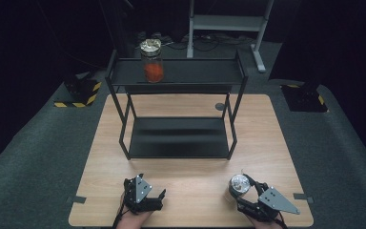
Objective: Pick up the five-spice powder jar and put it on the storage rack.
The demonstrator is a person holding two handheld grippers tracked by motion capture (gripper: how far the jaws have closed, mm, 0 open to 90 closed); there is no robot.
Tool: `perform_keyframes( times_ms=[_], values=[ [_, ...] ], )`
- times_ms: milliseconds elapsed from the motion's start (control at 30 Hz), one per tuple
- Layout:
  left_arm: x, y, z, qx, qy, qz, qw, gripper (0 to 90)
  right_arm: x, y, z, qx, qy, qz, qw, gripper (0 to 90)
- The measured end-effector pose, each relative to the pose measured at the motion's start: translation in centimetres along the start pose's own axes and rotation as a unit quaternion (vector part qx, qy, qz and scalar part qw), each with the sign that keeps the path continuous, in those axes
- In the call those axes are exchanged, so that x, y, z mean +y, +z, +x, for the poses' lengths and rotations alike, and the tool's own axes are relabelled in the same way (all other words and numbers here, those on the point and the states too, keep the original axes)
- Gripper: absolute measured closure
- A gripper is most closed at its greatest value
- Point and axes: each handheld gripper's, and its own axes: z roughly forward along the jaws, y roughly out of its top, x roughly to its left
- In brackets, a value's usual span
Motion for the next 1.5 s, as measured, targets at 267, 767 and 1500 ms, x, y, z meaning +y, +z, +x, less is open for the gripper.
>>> perform_keyframes(
  times_ms=[267, 767, 1500],
  values=[
    [0.0, 0.0, 0.1, -0.003, 0.0, -0.001, 1.0, 1.0, 1.6, 1.3, 0.1, 0.005, 0.0, -0.008, 1.0, 34.0],
    [-0.1, -0.1, 0.2, -0.009, 0.006, -0.003, 0.9999, 1.0, 5.2, 4.5, -0.1, 0.02, -0.001, -0.025, 0.9995, 34.0],
    [-0.3, -0.2, 0.3, -0.012, 0.006, -0.007, 0.9999, 1.0, 9.7, 8.5, -1.2, 0.005, -0.013, -0.041, 0.999, 34.0]
  ],
)
